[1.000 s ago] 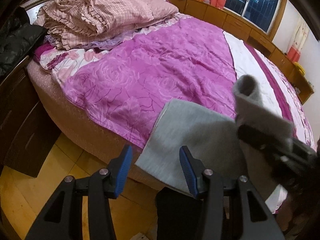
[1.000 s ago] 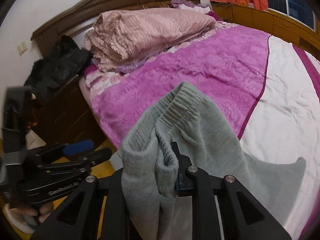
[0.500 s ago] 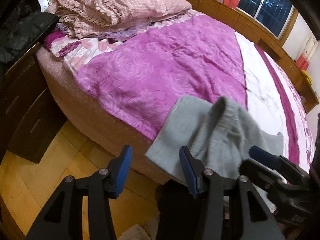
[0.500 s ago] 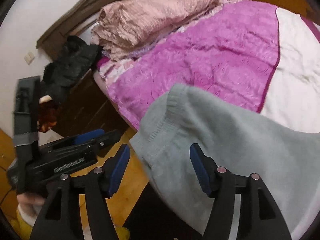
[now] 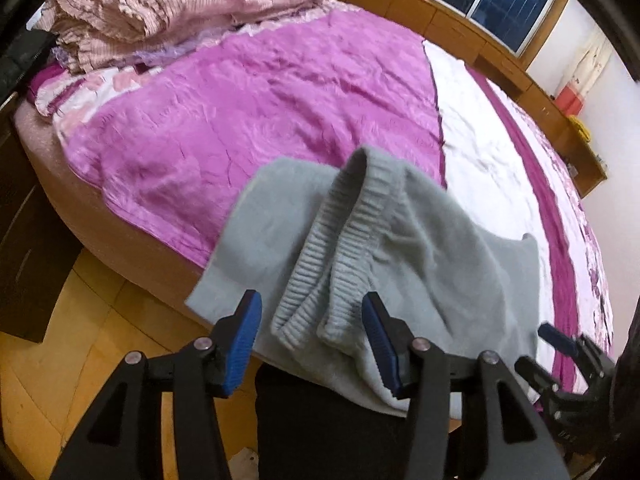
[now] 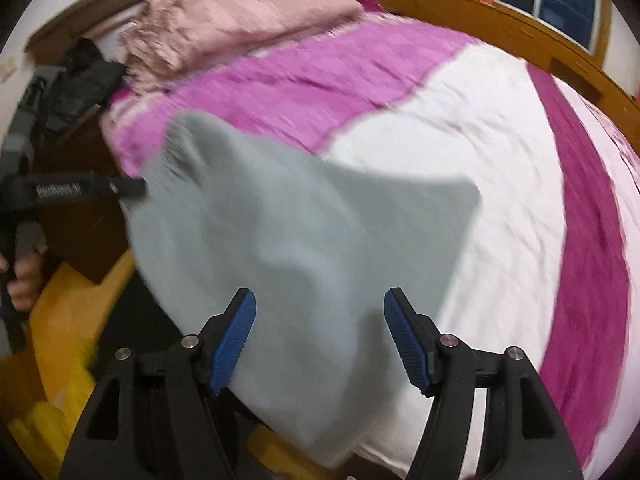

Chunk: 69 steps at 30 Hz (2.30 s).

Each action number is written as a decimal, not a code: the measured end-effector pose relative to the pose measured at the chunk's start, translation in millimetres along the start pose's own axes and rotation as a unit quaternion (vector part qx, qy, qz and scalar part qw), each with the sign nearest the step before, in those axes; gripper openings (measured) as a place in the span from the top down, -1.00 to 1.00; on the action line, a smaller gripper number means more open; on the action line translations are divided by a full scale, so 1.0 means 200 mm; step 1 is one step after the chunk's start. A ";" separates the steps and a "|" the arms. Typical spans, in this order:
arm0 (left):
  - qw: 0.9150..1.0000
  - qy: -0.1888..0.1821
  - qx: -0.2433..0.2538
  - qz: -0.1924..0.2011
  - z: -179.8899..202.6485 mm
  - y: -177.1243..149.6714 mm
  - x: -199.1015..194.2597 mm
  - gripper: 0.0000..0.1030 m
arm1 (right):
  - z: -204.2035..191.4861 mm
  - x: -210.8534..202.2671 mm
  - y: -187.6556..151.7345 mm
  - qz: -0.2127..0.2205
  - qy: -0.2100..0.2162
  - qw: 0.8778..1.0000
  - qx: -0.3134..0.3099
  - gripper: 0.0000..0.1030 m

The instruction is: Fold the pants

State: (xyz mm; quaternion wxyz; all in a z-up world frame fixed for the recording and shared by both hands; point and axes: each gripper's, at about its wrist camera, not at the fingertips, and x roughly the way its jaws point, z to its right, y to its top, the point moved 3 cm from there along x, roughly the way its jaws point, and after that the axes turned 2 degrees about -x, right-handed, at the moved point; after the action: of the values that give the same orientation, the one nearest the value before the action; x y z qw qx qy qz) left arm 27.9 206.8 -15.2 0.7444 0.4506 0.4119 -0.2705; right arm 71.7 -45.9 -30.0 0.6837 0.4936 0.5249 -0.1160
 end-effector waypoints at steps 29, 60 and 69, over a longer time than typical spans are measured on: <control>0.998 -0.037 -0.009 0.057 0.06 -0.09 0.01 0.46 | 0.15 0.08 -0.13 0.042 0.122 0.984 0.124 -0.78; 0.995 0.035 0.019 0.092 -0.18 0.01 -0.21 0.10 | 0.22 -0.01 -0.06 0.057 0.127 0.978 0.153 -0.45; 0.988 -0.019 0.105 0.110 0.19 0.18 -0.10 0.52 | 0.28 0.03 0.27 0.078 0.080 0.985 0.130 0.67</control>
State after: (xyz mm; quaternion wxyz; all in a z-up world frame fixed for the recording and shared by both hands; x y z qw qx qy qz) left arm 59.9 190.0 28.3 0.7257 0.5640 0.3146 -0.2371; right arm 145.4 -62.1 -7.8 0.5765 0.6255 0.5180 -0.0902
